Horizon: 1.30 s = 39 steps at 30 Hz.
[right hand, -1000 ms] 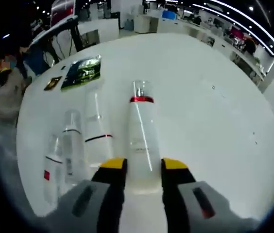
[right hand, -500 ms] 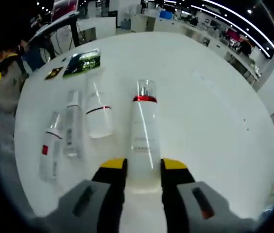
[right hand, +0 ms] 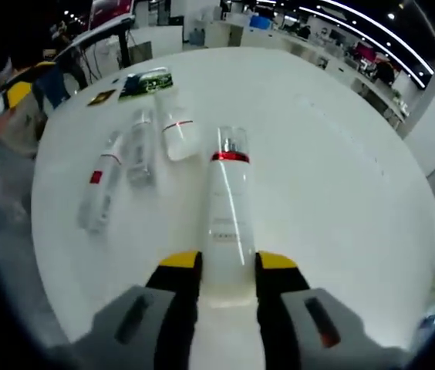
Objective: Arrange the skincare products in the storage area until every visible bottle or jar stands upright without overlapping.
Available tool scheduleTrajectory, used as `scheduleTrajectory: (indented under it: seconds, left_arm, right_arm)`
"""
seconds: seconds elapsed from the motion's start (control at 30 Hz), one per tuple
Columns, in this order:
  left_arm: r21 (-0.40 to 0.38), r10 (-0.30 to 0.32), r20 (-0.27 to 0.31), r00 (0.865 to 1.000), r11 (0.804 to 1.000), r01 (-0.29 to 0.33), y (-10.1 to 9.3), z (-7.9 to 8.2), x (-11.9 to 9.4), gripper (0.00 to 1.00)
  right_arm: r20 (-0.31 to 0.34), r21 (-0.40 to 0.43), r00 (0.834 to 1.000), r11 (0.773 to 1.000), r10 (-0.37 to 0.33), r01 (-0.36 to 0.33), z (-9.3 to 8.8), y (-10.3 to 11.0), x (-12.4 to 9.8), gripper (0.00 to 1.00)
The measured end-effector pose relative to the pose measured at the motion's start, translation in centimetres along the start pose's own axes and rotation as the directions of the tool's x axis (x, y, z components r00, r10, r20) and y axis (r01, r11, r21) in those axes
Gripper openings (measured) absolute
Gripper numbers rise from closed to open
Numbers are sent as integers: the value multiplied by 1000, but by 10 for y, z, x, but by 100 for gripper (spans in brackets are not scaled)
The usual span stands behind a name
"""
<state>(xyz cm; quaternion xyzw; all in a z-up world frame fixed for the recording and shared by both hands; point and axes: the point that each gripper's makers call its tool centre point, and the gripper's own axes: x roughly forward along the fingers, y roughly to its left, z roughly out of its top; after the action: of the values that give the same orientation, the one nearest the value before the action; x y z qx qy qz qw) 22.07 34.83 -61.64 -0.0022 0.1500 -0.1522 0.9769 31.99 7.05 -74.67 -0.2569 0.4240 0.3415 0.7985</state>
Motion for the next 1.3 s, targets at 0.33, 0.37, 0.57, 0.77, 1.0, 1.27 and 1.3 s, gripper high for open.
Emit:
scheduleTrajectory:
  seconds: [0.33, 0.37, 0.57, 0.77, 1.0, 1.27, 1.3]
  left_arm:
    - [-12, -119, 25, 993, 993, 119, -27, 6, -3, 46]
    - [15, -151, 23, 988, 989, 151, -36, 6, -4, 46]
    - [79, -295, -15, 955, 952, 295, -67, 18, 1, 46]
    - [81, -341, -48, 939, 935, 344, -82, 22, 32, 46]
    - [117, -419, -133, 898, 893, 434, -109, -2, 73, 46]
    - [118, -465, -207, 861, 861, 494, -121, -32, 118, 46]
    - [119, -468, -216, 857, 859, 499, -122, -35, 122, 46]
  right_arm:
    - [-7, 22, 999, 999, -38, 38, -8, 12, -6, 28]
    - [-9, 12, 999, 999, -41, 41, -9, 16, -8, 28]
    - [2, 5, 999, 999, -33, 33, -13, 19, -11, 28]
    - [44, -57, 999, 998, 26, -24, -17, 21, -14, 28]
    - [67, -164, 990, 980, 126, -114, -19, 20, -14, 28]
    - [76, -227, 978, 958, 195, -173, -19, 20, -13, 28]
    - [78, -229, 977, 957, 199, -177, -19, 20, -13, 28]
